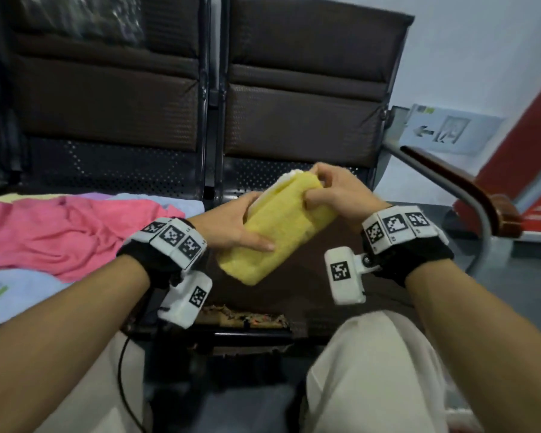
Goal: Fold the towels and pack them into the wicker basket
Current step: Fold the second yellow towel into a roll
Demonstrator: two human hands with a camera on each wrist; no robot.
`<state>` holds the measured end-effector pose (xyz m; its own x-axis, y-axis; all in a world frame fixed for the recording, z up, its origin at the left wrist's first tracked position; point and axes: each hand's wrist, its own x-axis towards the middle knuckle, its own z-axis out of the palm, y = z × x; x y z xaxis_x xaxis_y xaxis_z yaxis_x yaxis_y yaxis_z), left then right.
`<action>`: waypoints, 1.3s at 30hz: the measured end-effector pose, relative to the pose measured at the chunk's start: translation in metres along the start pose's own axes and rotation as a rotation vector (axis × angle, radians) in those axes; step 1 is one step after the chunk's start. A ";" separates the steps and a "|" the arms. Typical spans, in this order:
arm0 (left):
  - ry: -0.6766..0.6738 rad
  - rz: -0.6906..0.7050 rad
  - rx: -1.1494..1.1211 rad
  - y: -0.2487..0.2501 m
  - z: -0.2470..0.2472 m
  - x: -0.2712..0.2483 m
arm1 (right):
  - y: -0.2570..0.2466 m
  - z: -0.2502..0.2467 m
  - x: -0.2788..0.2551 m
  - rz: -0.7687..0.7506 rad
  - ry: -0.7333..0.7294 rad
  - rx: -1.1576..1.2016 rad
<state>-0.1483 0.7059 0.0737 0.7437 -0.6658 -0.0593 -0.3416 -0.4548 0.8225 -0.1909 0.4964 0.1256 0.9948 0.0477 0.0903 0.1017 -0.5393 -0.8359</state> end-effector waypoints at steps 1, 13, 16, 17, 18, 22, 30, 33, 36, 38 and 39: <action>-0.016 -0.001 0.013 0.013 -0.001 -0.004 | -0.010 -0.011 -0.007 -0.018 0.028 0.000; -0.096 0.165 0.503 0.175 0.067 -0.002 | 0.011 -0.121 -0.165 0.040 0.549 0.234; -0.150 0.224 0.606 0.198 0.123 0.014 | 0.051 -0.137 -0.220 0.131 0.659 0.305; -0.194 0.232 0.618 0.201 0.145 0.018 | 0.067 -0.139 -0.238 0.163 0.682 0.314; -0.240 0.237 0.624 0.201 0.169 0.021 | 0.083 -0.141 -0.257 0.194 0.703 0.323; -0.459 0.267 0.670 0.180 0.268 0.029 | 0.152 -0.138 -0.333 0.338 0.747 0.303; -0.715 0.208 0.589 0.101 0.439 0.006 | 0.258 -0.094 -0.460 0.653 0.623 0.166; -0.876 0.162 0.606 0.084 0.490 -0.013 | 0.277 -0.084 -0.493 0.751 0.530 0.060; -1.104 0.147 0.651 0.077 0.526 -0.033 | 0.285 -0.081 -0.516 0.862 0.364 -0.045; -1.248 0.136 0.606 0.073 0.540 -0.046 | 0.289 -0.077 -0.527 0.981 0.235 -0.108; -1.296 0.128 0.580 0.070 0.545 -0.052 | 0.292 -0.074 -0.529 1.034 0.172 -0.146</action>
<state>-0.5237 0.3865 -0.1737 -0.2439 -0.6380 -0.7304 -0.7835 -0.3142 0.5361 -0.6884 0.2515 -0.1265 0.5806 -0.6065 -0.5431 -0.8078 -0.3458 -0.4774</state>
